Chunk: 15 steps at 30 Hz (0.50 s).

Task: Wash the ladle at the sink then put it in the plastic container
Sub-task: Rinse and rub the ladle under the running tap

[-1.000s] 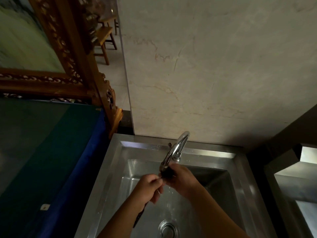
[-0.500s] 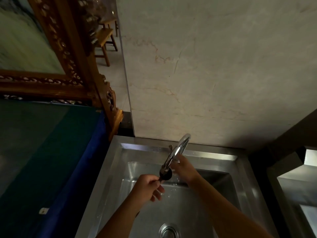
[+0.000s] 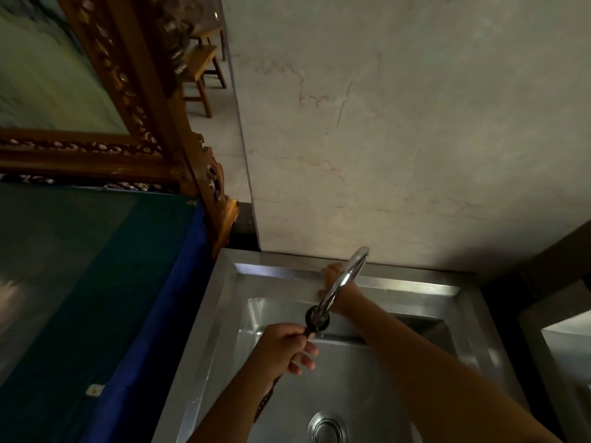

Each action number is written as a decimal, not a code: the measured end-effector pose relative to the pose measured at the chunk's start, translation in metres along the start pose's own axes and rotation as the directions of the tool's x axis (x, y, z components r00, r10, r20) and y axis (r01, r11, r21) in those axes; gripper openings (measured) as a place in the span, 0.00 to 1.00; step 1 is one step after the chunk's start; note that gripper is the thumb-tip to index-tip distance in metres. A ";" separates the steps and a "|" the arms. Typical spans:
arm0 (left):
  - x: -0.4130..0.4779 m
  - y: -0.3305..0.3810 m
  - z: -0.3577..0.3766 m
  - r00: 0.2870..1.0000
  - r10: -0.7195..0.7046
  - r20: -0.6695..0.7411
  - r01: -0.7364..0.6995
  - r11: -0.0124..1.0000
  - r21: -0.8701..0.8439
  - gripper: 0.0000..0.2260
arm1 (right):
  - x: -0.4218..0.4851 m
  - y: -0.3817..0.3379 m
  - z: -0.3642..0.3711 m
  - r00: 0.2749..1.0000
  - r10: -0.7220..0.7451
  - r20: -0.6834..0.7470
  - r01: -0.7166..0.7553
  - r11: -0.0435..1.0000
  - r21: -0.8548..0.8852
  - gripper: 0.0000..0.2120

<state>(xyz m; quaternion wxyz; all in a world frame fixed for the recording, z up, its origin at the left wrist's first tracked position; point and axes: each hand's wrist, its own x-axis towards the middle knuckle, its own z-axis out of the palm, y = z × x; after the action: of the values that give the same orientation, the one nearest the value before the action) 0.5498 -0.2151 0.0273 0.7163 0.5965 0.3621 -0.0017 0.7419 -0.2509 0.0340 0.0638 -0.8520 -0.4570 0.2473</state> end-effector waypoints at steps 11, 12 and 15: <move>-0.025 0.003 0.008 0.998 -0.053 -0.027 0.055 0.996 0.074 0.10 | -0.038 0.003 0.003 0.994 0.113 -0.002 -0.103 0.908 0.407 0.12; -0.031 0.003 0.009 0.998 -0.051 -0.036 0.054 0.995 0.089 0.10 | -0.046 0.002 0.005 0.995 0.092 0.032 -0.097 0.886 0.453 0.12; -0.052 0.005 0.009 0.998 -0.032 -0.057 0.040 0.989 0.144 0.10 | -0.078 -0.005 0.009 0.986 0.058 0.156 -0.141 0.792 0.595 0.10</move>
<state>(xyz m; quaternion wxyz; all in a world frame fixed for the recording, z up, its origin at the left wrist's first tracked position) 0.5178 -0.2439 0.0589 0.6606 0.6403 0.3911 -0.0248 0.6978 -0.3119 0.0563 0.2890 -0.7923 -0.3119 0.4376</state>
